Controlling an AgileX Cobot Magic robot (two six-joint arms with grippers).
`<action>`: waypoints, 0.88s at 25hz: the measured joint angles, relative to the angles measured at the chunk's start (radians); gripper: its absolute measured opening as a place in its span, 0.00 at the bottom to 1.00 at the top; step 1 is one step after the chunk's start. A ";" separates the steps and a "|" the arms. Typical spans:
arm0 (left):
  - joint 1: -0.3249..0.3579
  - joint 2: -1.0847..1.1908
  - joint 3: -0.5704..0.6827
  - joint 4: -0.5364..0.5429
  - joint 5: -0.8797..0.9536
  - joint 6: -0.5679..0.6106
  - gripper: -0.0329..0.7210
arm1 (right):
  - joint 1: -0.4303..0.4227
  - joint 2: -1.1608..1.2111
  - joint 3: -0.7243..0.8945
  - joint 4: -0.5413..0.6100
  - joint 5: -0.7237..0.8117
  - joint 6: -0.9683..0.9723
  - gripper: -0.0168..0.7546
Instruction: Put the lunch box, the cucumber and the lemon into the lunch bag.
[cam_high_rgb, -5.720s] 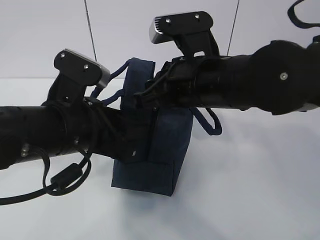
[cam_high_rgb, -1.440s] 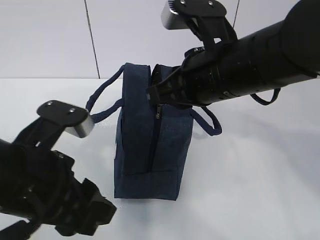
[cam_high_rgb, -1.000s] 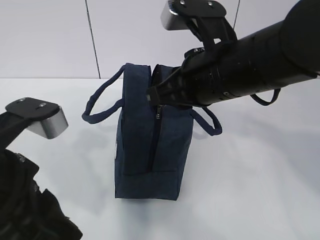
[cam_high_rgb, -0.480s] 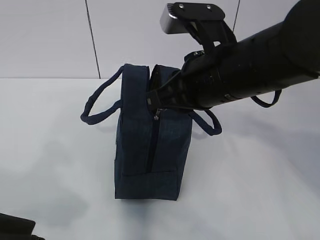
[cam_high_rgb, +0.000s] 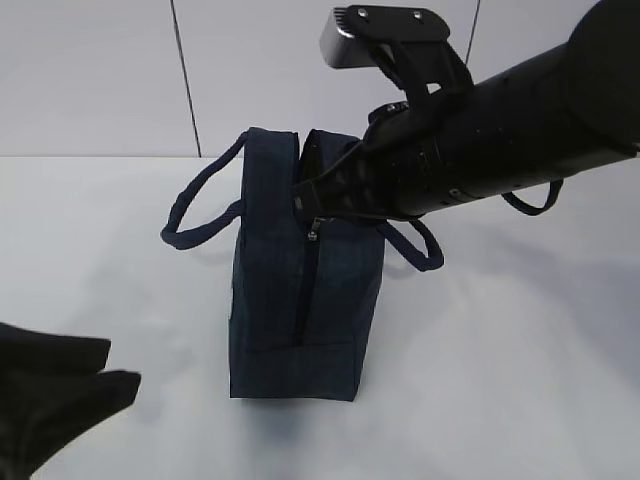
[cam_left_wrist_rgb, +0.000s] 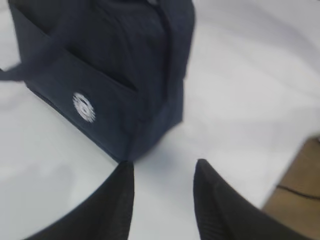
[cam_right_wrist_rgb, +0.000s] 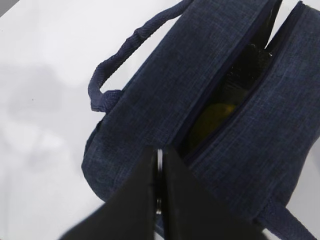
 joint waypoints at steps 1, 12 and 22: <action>0.035 0.029 0.000 0.012 -0.057 0.000 0.43 | 0.000 0.000 0.000 0.000 0.000 0.000 0.00; 0.135 0.521 0.000 0.013 -0.642 0.044 0.44 | 0.000 0.000 0.000 0.000 0.002 -0.002 0.00; 0.135 0.803 -0.002 -0.170 -0.996 0.153 0.53 | 0.000 0.000 0.000 -0.002 0.008 -0.006 0.00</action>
